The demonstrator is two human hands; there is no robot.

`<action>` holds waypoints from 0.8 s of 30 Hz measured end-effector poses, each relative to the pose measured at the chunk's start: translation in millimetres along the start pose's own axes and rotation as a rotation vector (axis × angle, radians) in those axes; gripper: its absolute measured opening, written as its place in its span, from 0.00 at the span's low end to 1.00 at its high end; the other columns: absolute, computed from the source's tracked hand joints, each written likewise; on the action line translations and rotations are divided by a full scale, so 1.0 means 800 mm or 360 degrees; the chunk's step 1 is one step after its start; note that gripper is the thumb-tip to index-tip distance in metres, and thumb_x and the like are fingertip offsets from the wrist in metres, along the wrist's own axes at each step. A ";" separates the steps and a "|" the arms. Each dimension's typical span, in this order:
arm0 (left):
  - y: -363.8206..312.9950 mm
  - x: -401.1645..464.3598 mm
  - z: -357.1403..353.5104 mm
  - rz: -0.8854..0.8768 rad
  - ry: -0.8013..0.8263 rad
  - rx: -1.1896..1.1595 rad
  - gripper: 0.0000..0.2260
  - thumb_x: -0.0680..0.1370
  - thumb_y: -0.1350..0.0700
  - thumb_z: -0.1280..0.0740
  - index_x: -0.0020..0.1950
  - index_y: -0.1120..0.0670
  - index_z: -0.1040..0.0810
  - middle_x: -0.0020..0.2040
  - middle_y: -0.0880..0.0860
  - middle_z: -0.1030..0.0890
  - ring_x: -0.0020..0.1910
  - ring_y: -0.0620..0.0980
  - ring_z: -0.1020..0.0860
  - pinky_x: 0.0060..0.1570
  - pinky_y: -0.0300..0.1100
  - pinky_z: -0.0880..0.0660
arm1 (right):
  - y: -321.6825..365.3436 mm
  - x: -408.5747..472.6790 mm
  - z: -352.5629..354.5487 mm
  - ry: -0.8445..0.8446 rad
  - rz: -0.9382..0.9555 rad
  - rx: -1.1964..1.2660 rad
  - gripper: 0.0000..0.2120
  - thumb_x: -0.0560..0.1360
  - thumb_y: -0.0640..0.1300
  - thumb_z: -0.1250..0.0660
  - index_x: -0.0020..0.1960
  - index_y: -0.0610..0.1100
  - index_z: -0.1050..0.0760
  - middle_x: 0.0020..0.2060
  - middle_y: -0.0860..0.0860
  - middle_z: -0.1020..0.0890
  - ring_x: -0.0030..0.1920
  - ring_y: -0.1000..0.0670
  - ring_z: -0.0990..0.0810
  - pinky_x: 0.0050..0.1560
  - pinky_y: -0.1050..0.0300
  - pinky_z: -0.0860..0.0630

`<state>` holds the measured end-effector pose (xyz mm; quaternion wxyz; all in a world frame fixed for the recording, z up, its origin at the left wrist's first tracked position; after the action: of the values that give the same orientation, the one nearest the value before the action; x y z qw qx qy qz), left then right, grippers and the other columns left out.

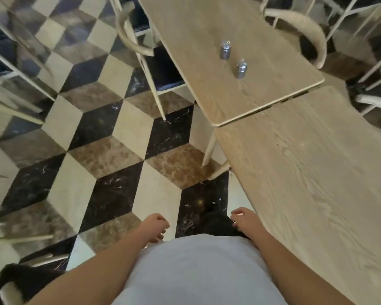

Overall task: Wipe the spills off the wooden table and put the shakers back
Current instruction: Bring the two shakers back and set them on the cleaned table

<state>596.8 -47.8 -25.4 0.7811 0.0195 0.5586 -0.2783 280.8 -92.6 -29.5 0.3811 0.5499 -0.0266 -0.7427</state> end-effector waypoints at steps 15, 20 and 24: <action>-0.128 0.070 0.147 0.0233 -0.0153 -0.0002 0.02 0.78 0.58 0.38 0.47 0.53 0.25 0.42 0.54 0.20 0.36 0.51 0.20 0.40 0.46 0.20 | 0.199 0.187 0.017 0.0361 -0.0029 -0.0022 0.07 0.79 0.43 0.37 0.43 0.43 0.24 0.35 0.47 0.21 0.34 0.49 0.25 0.32 0.59 0.29; -0.249 0.096 0.147 -0.0082 -0.0120 0.0186 0.08 0.78 0.52 0.38 0.51 0.53 0.22 0.46 0.56 0.18 0.41 0.53 0.21 0.43 0.47 0.22 | 0.254 0.208 0.031 0.0396 -0.0143 0.0093 0.04 0.81 0.44 0.38 0.51 0.44 0.26 0.44 0.43 0.19 0.37 0.48 0.21 0.31 0.62 0.25; -0.325 0.118 0.137 -0.0337 0.0091 0.0561 0.10 0.80 0.50 0.38 0.57 0.49 0.21 0.56 0.51 0.19 0.52 0.50 0.23 0.53 0.43 0.26 | 0.281 0.222 0.030 0.0400 -0.0132 0.0137 0.05 0.81 0.44 0.38 0.51 0.43 0.25 0.44 0.44 0.19 0.38 0.49 0.22 0.33 0.61 0.26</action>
<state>593.4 -343.4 4.9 0.7159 0.1050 0.5220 -0.4517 362.7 -366.3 -58.6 0.3265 0.6551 0.0121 -0.6812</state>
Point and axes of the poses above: each hand's wrist, its own x-axis towards the middle knuckle, its own z-axis out of the back of the hand, y = z × x, the point moved 4 cm from there along x, towards the middle knuckle
